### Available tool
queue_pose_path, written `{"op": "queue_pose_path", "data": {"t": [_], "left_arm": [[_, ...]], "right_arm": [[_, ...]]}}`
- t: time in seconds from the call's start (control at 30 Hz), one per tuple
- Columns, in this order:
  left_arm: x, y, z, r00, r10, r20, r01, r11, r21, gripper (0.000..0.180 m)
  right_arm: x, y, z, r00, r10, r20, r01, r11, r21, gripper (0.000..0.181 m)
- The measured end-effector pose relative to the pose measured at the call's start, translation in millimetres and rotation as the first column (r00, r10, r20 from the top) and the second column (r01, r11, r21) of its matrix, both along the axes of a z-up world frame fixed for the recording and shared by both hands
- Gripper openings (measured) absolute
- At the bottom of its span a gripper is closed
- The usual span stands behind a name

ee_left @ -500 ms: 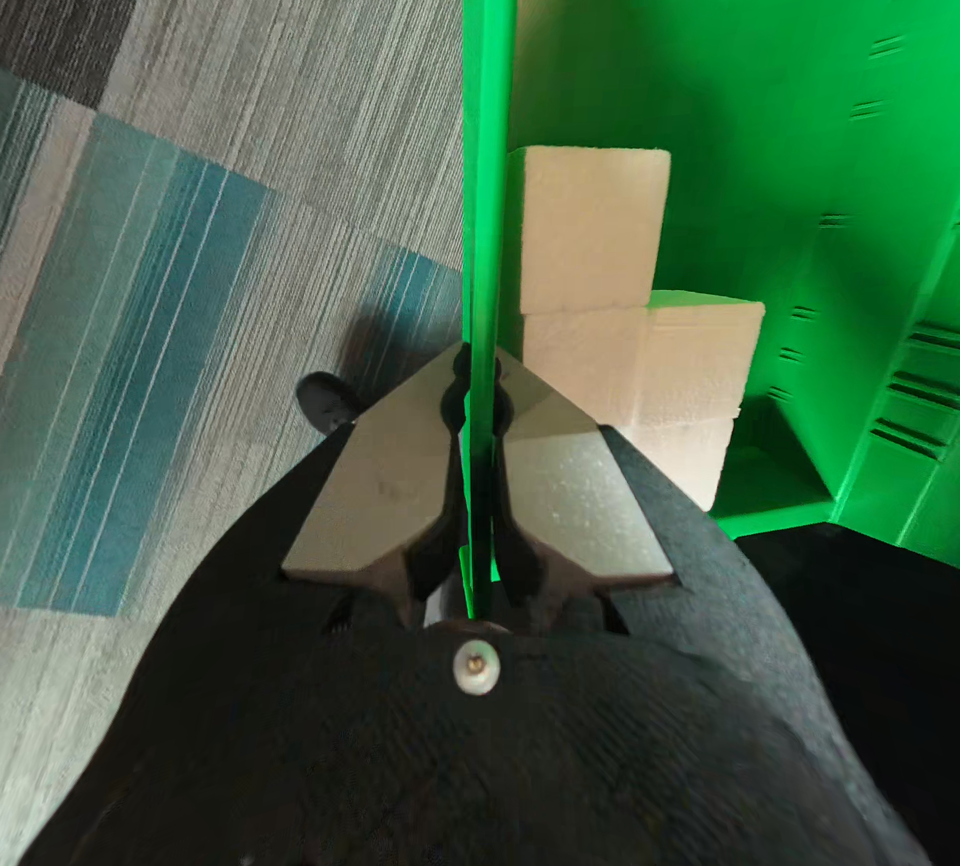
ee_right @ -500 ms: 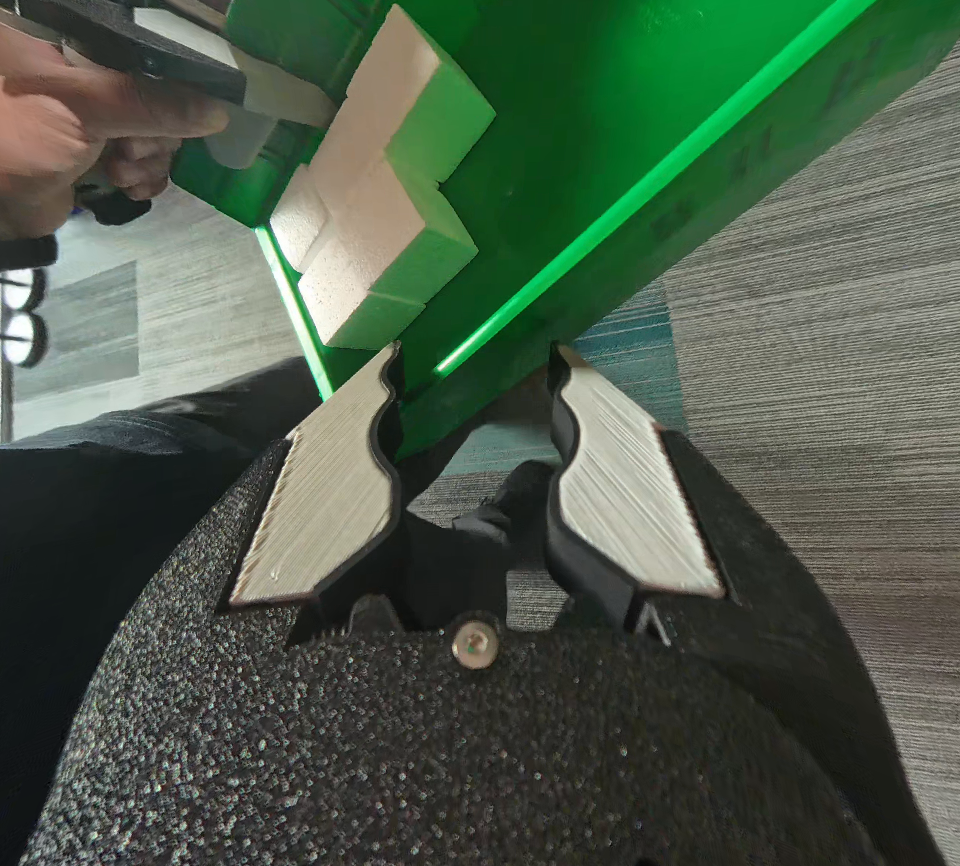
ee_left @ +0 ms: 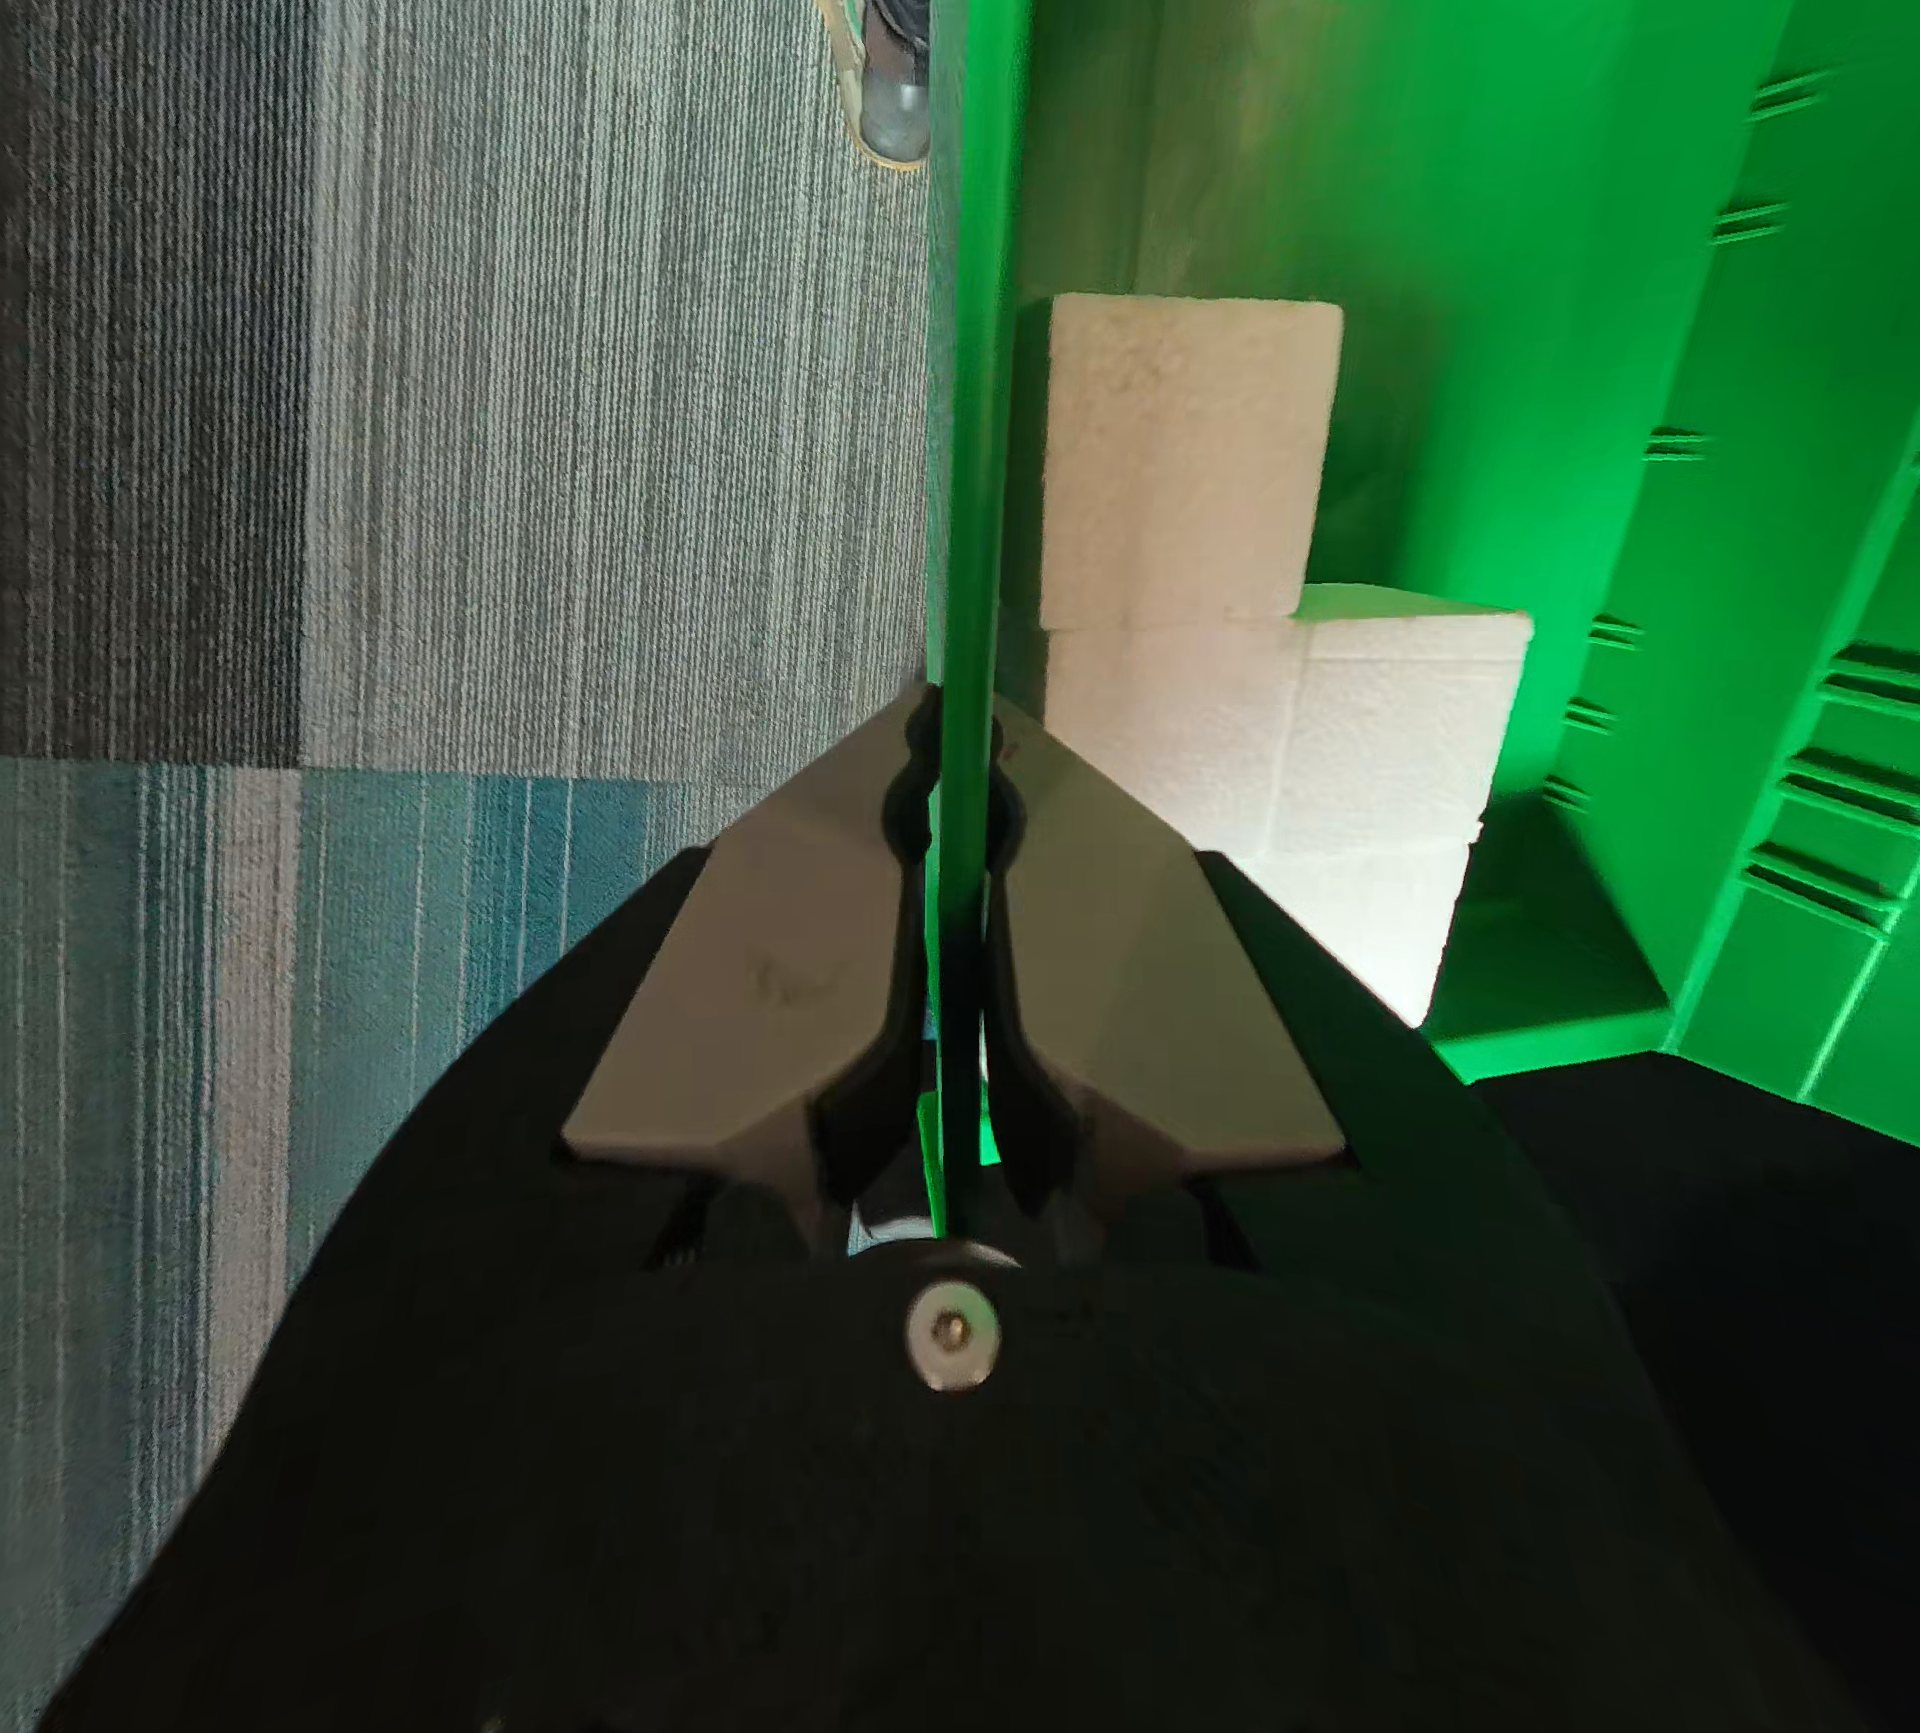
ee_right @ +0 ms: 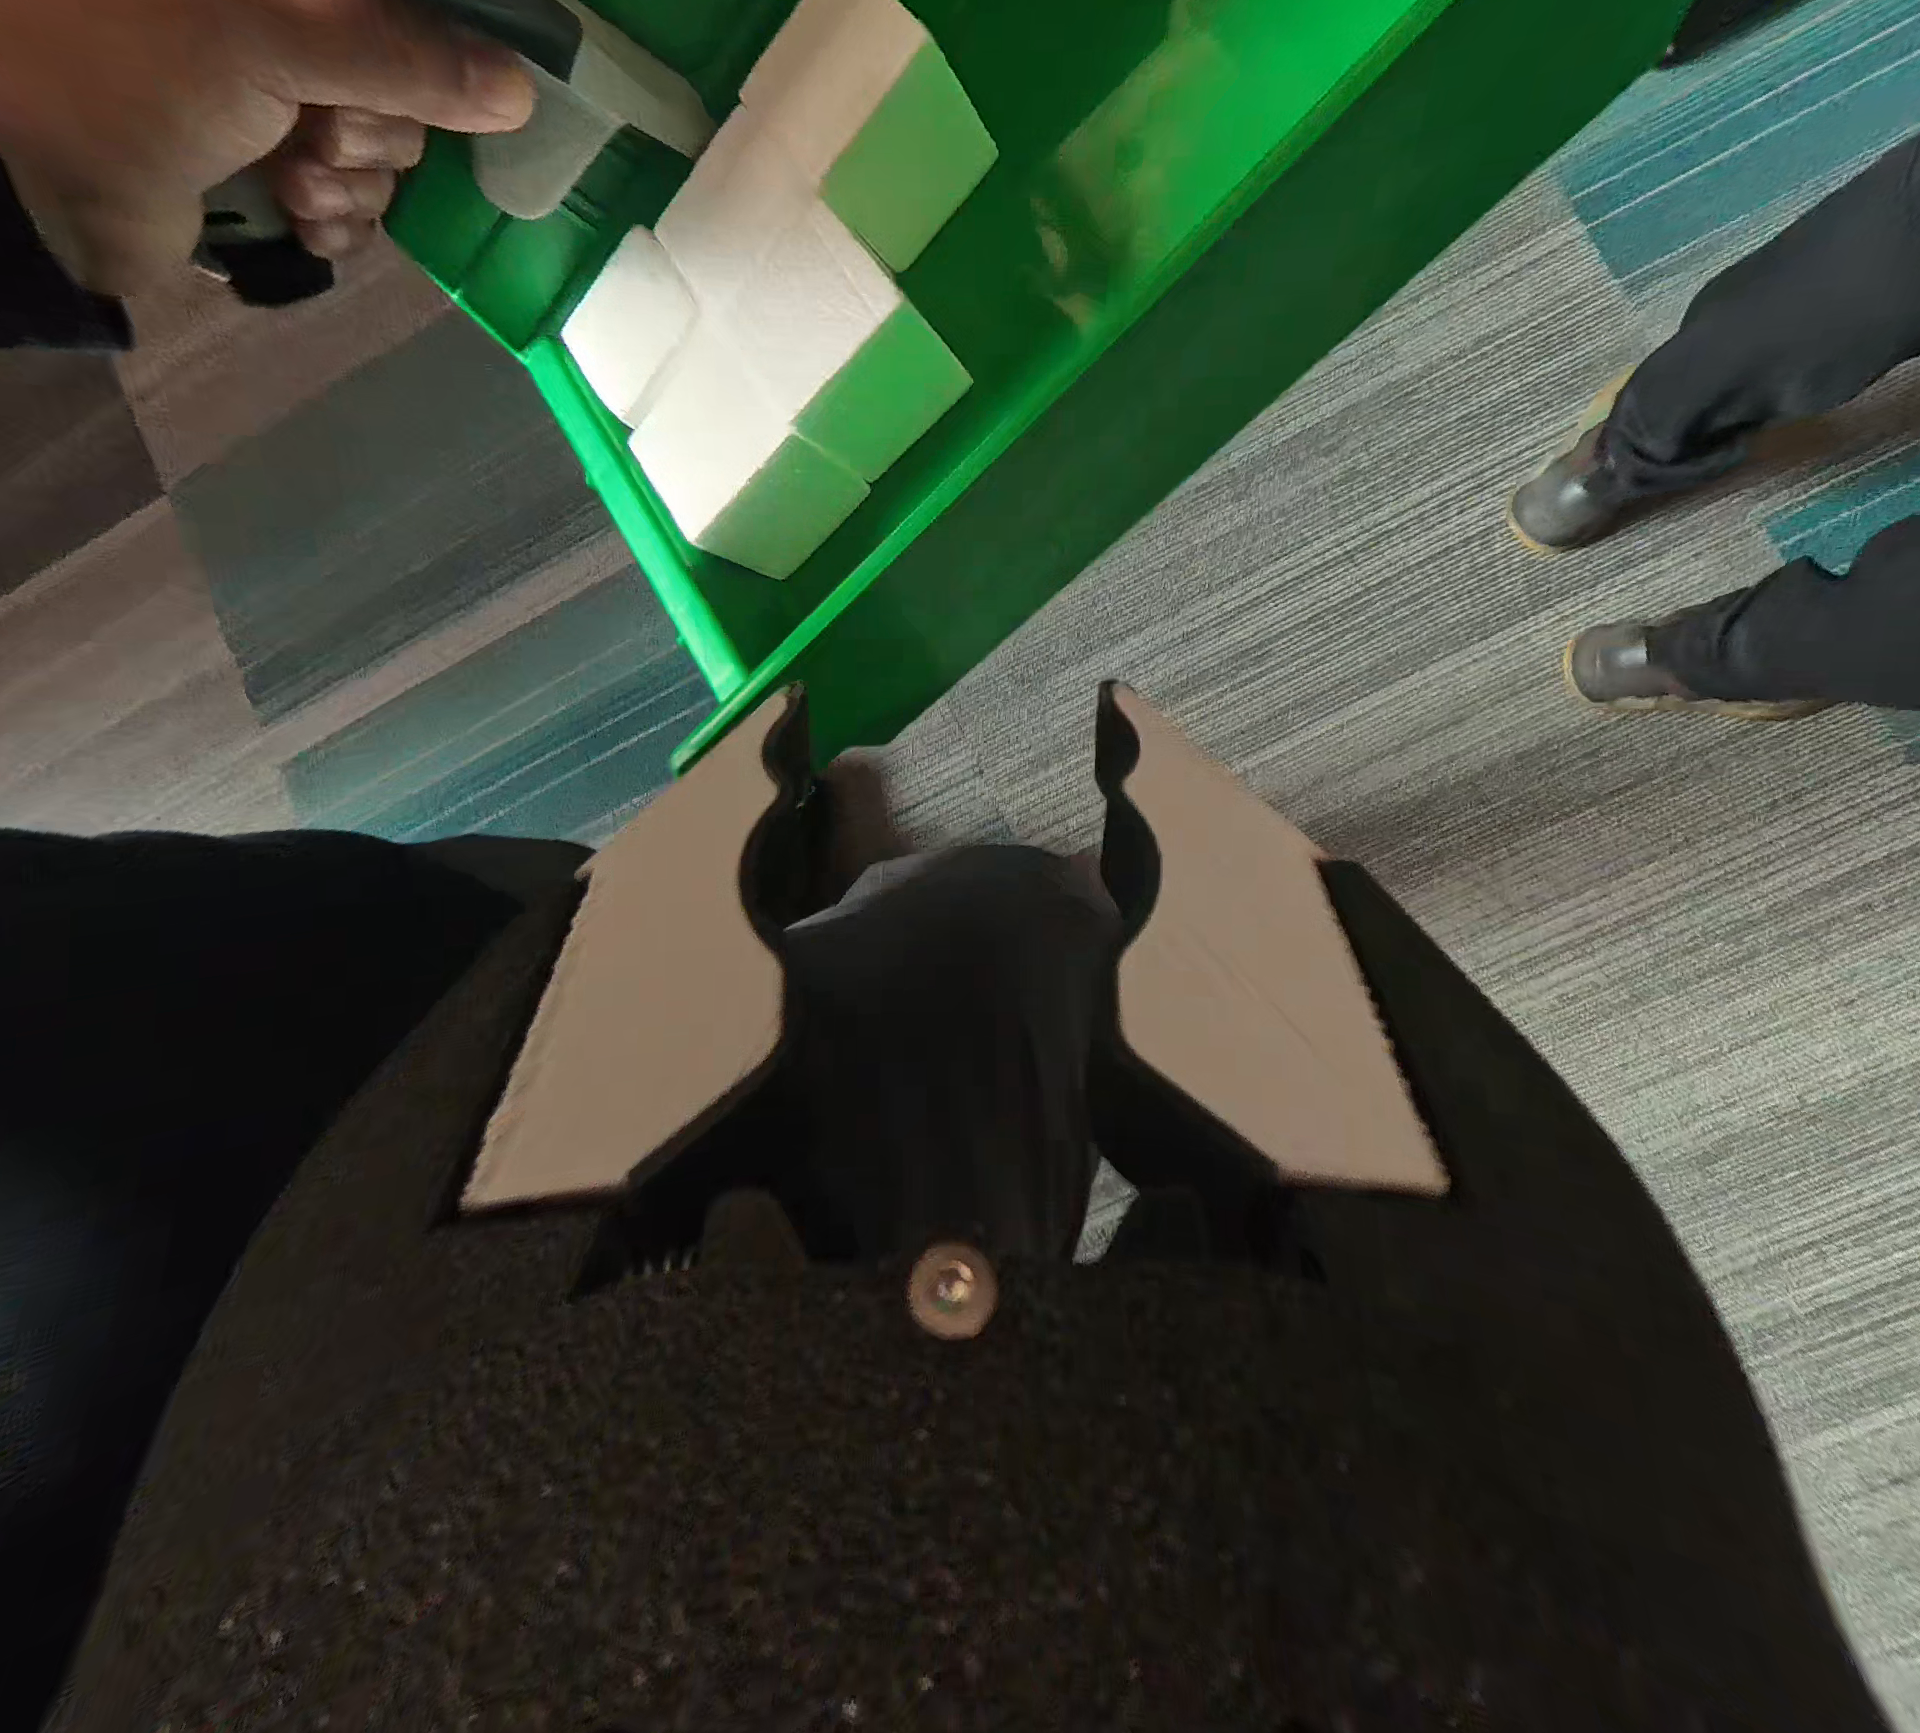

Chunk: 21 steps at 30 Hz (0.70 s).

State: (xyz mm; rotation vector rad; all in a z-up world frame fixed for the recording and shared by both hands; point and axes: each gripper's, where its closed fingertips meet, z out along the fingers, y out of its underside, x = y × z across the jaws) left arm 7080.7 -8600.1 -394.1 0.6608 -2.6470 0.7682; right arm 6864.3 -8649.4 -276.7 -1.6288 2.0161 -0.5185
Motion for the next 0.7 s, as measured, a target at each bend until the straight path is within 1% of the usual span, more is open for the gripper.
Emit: {"op": "queue_pose_path", "data": {"t": [0.07,0.27,0.33,0.37,0.4,0.5,0.53,0.63,0.7], "left_arm": [[47.8,-37.3,-10.8,1.0,-0.016,-0.01,0.016,1.0,0.014,0.0],[199.3,-151.4,-44.0,0.999,-0.025,0.037,0.022,0.996,0.083,0.0],[245.4,-187.2,-47.8,1.0,-0.006,0.013,0.005,0.995,0.103,0.001],[268.5,-203.8,-46.6,1.0,0.003,0.007,-0.004,0.993,0.12,0.001],[292.7,-221.7,-44.9,1.0,0.004,0.009,-0.006,0.991,0.135,0.0],[364.4,-272.5,-35.7,0.999,0.033,0.022,-0.036,0.986,0.162,0.001],[388.4,-286.6,-32.7,0.999,0.045,0.02,-0.048,0.984,0.172,0.001],[460.7,-328.8,-25.3,0.997,0.071,0.001,-0.07,0.984,0.162,0.002],[514.2,-357.6,-26.9,0.995,0.093,-0.023,-0.089,0.987,0.132,0.002]], "right_arm": [[35.8,-23.2,-2.3,1.0,-0.02,0.018,0.02,1.0,-0.001,0.054],[163.0,-124.2,-28.6,0.996,-0.01,0.084,0.013,1.0,-0.025,0.054],[216.5,-167.9,-30.7,0.994,0.033,0.108,-0.027,0.998,-0.058,0.054],[245.4,-188.5,-28.8,0.99,0.075,0.115,-0.066,0.994,-0.081,0.051],[274.4,-208.3,-24.9,0.986,0.122,0.115,-0.111,0.988,-0.103,0.047],[361.5,-270.1,-2.8,0.968,0.205,0.146,-0.18,0.969,-0.167,0.043],[388.4,-289.5,0.4,0.968,0.208,0.137,-0.184,0.968,-0.169,0.045],[469.8,-345.1,6.7,0.974,0.184,0.133,-0.162,0.974,-0.156,0.059],[525.5,-376.0,2.2,0.973,0.198,0.119,-0.18,0.972,-0.149,0.06]]}}
